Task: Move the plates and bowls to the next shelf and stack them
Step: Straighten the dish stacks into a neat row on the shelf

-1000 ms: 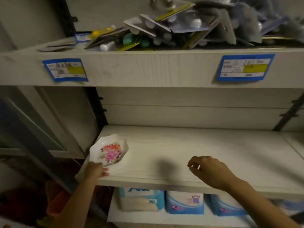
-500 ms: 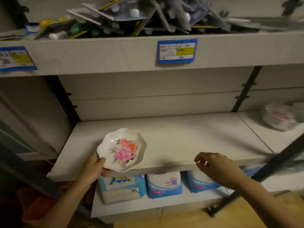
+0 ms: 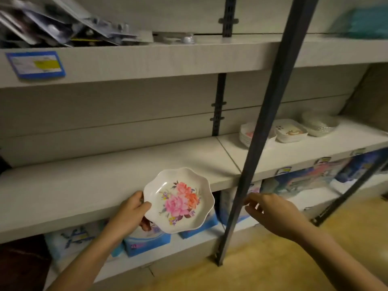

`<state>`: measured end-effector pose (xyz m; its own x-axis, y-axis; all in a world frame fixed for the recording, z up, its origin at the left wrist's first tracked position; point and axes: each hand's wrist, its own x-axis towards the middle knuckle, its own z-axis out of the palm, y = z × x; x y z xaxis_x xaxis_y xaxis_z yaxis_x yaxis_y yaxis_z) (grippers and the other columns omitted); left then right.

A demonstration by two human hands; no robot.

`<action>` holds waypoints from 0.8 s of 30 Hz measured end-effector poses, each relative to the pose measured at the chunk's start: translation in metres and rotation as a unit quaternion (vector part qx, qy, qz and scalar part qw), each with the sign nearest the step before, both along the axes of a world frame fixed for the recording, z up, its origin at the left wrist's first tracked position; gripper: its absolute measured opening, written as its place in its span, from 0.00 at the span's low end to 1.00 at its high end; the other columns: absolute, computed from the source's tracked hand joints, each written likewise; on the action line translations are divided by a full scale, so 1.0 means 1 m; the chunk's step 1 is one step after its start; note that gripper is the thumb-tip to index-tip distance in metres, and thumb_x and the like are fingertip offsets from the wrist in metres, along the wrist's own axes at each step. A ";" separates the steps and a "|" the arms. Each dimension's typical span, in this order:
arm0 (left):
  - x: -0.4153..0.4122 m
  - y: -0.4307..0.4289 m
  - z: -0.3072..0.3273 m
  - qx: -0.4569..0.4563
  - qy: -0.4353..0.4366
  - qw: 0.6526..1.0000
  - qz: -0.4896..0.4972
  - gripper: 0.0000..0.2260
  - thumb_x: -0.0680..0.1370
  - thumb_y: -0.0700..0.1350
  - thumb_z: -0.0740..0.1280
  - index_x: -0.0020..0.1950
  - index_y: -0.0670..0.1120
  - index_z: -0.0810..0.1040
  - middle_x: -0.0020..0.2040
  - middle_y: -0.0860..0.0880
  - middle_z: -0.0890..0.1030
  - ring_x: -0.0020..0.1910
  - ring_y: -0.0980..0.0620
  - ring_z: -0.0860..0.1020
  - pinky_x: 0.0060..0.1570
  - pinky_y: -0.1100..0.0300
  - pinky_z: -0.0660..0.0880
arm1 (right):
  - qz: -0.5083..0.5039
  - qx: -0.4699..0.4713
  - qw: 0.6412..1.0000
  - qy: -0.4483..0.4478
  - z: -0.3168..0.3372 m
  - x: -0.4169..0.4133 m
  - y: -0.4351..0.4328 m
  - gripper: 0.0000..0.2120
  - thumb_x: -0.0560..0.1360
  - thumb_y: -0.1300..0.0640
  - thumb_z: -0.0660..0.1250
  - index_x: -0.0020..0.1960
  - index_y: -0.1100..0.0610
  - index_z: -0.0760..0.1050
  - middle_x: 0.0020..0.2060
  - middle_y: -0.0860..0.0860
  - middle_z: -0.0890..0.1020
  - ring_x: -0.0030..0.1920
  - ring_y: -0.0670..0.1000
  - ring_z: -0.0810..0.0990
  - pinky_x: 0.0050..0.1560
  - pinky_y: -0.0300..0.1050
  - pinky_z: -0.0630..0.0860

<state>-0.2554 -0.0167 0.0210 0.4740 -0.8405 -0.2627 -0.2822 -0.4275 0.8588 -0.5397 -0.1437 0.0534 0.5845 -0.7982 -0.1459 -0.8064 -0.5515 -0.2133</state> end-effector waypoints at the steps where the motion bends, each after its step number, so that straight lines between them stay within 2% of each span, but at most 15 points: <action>1: -0.019 -0.010 0.000 -0.002 0.002 1.000 -0.013 0.05 0.78 0.35 0.57 0.48 0.42 0.72 0.35 0.41 0.79 0.21 0.53 0.76 0.23 0.63 0.73 | -0.005 -0.001 1.000 0.004 0.000 -0.018 -0.005 0.11 0.78 0.49 0.58 0.56 0.48 0.75 0.52 0.47 0.81 0.50 0.49 0.81 0.51 0.47 0.79; 3: -0.053 -0.029 0.002 -0.003 0.007 0.999 -0.037 0.05 0.78 0.36 0.58 0.50 0.41 0.72 0.37 0.40 0.79 0.26 0.50 0.76 0.27 0.59 0.74 | -0.018 -0.004 1.000 0.005 0.001 -0.051 -0.014 0.11 0.78 0.49 0.58 0.58 0.48 0.74 0.53 0.46 0.81 0.50 0.47 0.80 0.51 0.45 0.79; 5: -0.083 -0.047 0.003 0.003 0.006 0.998 -0.058 0.04 0.78 0.38 0.58 0.48 0.43 0.72 0.38 0.42 0.79 0.28 0.50 0.77 0.27 0.61 0.74 | -0.034 -0.005 0.999 0.008 0.003 -0.081 -0.023 0.12 0.78 0.48 0.58 0.59 0.47 0.74 0.53 0.45 0.81 0.49 0.46 0.80 0.51 0.43 0.79; 10: -0.144 -0.093 0.008 0.014 -0.015 0.994 -0.107 0.04 0.79 0.41 0.57 0.51 0.44 0.71 0.39 0.43 0.81 0.26 0.53 0.76 0.26 0.64 0.73 | -0.079 0.005 0.997 0.006 0.002 -0.143 -0.049 0.11 0.78 0.48 0.58 0.58 0.47 0.74 0.52 0.44 0.81 0.49 0.47 0.80 0.50 0.44 0.79; 13: -0.173 -0.123 0.006 0.012 -0.017 0.991 -0.129 0.03 0.79 0.41 0.58 0.49 0.46 0.71 0.38 0.44 0.81 0.25 0.54 0.77 0.27 0.63 0.74 | -0.096 0.001 0.995 -0.001 -0.003 -0.175 -0.068 0.11 0.78 0.48 0.58 0.58 0.47 0.74 0.51 0.44 0.81 0.48 0.45 0.80 0.49 0.44 0.80; 16: -0.198 -0.153 0.003 0.012 -0.013 0.991 -0.135 0.05 0.78 0.41 0.58 0.53 0.45 0.70 0.40 0.44 0.81 0.27 0.52 0.78 0.30 0.58 0.76 | -0.108 0.007 0.994 -0.005 -0.008 -0.203 -0.087 0.11 0.78 0.47 0.59 0.58 0.46 0.74 0.50 0.43 0.81 0.48 0.44 0.80 0.50 0.44 0.80; 19: -0.220 -0.186 -0.002 0.021 -0.003 0.990 -0.139 0.08 0.78 0.41 0.58 0.56 0.43 0.70 0.45 0.41 0.80 0.27 0.52 0.78 0.29 0.60 0.76 | -0.115 0.014 0.993 -0.002 -0.010 -0.229 -0.113 0.11 0.78 0.47 0.59 0.58 0.45 0.74 0.50 0.42 0.81 0.48 0.43 0.80 0.50 0.43 0.80; 21: -0.235 -0.209 -0.006 0.025 0.007 0.991 -0.132 0.08 0.78 0.41 0.58 0.55 0.41 0.70 0.44 0.41 0.81 0.25 0.53 0.78 0.28 0.59 0.75 | -0.119 0.015 0.993 -0.001 -0.011 -0.245 -0.137 0.11 0.78 0.47 0.59 0.58 0.45 0.74 0.49 0.41 0.80 0.47 0.42 0.80 0.49 0.41 0.80; 24: -0.253 -0.247 -0.015 0.017 0.024 0.993 -0.111 0.05 0.79 0.41 0.57 0.53 0.44 0.70 0.41 0.45 0.80 0.24 0.54 0.79 0.26 0.62 0.75 | -0.121 0.002 0.993 -0.005 -0.014 -0.266 -0.180 0.10 0.77 0.46 0.59 0.57 0.44 0.74 0.44 0.39 0.77 0.45 0.41 0.80 0.47 0.41 0.80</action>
